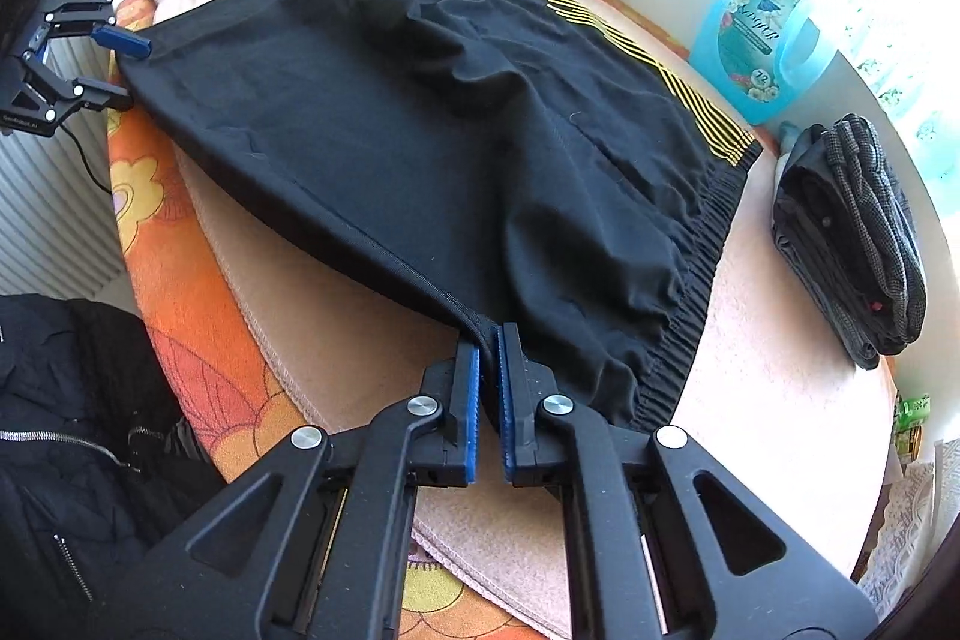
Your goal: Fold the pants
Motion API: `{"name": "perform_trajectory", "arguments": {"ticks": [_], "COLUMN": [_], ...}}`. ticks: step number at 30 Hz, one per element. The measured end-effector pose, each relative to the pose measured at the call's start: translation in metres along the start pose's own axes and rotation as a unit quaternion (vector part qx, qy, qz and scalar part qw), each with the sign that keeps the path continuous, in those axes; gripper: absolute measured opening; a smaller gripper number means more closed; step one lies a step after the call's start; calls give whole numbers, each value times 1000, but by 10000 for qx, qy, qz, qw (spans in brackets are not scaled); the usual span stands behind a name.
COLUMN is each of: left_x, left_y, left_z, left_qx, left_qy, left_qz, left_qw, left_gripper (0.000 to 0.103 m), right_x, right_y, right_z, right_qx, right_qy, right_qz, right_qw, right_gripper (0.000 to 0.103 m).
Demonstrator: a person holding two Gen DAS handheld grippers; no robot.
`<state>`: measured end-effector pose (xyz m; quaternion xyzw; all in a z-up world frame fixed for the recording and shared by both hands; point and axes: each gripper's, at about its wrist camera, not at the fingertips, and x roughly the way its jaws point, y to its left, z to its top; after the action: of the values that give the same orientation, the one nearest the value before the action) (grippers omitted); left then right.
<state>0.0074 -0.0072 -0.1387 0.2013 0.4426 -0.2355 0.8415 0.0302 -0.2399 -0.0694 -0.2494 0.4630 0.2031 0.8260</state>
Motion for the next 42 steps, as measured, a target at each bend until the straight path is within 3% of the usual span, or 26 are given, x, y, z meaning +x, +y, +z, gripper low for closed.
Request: {"name": "perform_trajectory", "arguments": {"ticks": [1,4,11,21,25,31,33,38,42], "left_x": [1,3,-9,-32,-34,-27,-22,-18,-7], "left_y": [1,4,11,38,56,82,89,110,124], "left_z": [0,1,6,35,46,64,73,101,116], "left_qx": [-49,-110,-344,-785,-1227,-2126,-2307,-2427,-2340], "left_qy": [6,5,-473,-1308,-1710,-2453,-2559,-2748,-2617], "left_qz": [-40,-121,104,424,404,425,414,579,544], "left_qw": [10000,9999,9982,9874,9768,9449,9379,9286,9348], "left_gripper": [41,5,1,1,1,1,1,0,0], "right_x": [-1,-3,-7,-20,-24,-22,-19,-18,-11], "right_y": [-2,-5,-4,-12,-15,-34,-41,-65,-87], "right_z": [2,5,4,22,35,65,75,104,124], "right_qx": [17,73,165,420,478,682,703,739,768], "right_qy": [-32,-93,-220,-632,-827,-1086,-1109,-1246,-1182], "right_qz": [-22,-56,-197,-600,-864,-1101,-1161,-1429,-976], "right_qw": [10000,9999,9994,9953,9917,9856,9845,9791,9852], "right_gripper": [6,6,6,5,4,3,3,2,2]}}
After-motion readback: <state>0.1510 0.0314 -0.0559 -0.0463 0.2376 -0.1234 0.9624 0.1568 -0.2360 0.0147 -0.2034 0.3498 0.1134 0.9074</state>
